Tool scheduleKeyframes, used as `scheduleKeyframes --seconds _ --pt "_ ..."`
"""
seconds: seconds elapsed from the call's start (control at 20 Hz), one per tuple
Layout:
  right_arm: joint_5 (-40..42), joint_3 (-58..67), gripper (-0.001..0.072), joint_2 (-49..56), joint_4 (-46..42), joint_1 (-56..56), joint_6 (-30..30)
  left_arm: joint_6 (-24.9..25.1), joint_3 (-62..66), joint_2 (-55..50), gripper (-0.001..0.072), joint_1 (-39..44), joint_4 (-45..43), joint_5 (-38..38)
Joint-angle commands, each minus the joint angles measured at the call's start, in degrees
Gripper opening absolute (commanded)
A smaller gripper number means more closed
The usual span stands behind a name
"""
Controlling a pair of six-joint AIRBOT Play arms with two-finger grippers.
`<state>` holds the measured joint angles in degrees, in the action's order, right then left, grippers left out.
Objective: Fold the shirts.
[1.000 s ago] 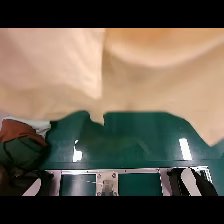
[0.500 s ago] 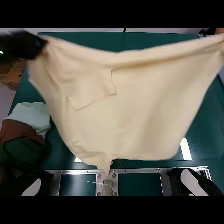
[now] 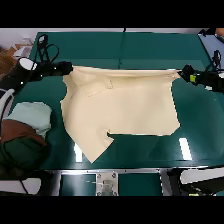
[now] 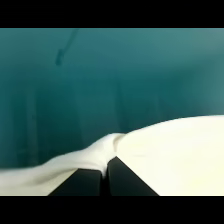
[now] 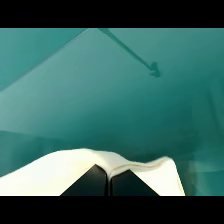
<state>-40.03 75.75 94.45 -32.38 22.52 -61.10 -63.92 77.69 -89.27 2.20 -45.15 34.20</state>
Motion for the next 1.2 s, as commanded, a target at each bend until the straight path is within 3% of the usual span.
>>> scheduleKeyframes --seconds 0.0,0.4,0.75,0.9,1.15 --pt "-2.95 11.43 0.0010 8.50 -0.04 -0.15 -3.43 -0.57 9.64 -6.58 0.0027 -0.07 0.39 -1.22" --pt "-5.60 17.49 0.0010 9.31 -1.86 -0.15 -3.43 -0.61 13.18 -6.91 0.0027 -0.17 -2.73 0.46" --pt "-27.21 16.15 0.0009 9.31 -21.64 1.64 -6.51 -5.29 12.85 -6.93 0.0027 -0.17 -20.33 24.33" --pt "-28.39 11.15 0.0009 9.31 -24.24 1.57 -7.48 -5.66 12.57 -6.93 0.0027 -0.17 -22.62 30.01" --pt "-28.44 6.12 0.0010 9.31 -24.17 1.55 -7.50 -6.12 4.33 -6.91 0.0027 -0.17 -20.11 25.66"
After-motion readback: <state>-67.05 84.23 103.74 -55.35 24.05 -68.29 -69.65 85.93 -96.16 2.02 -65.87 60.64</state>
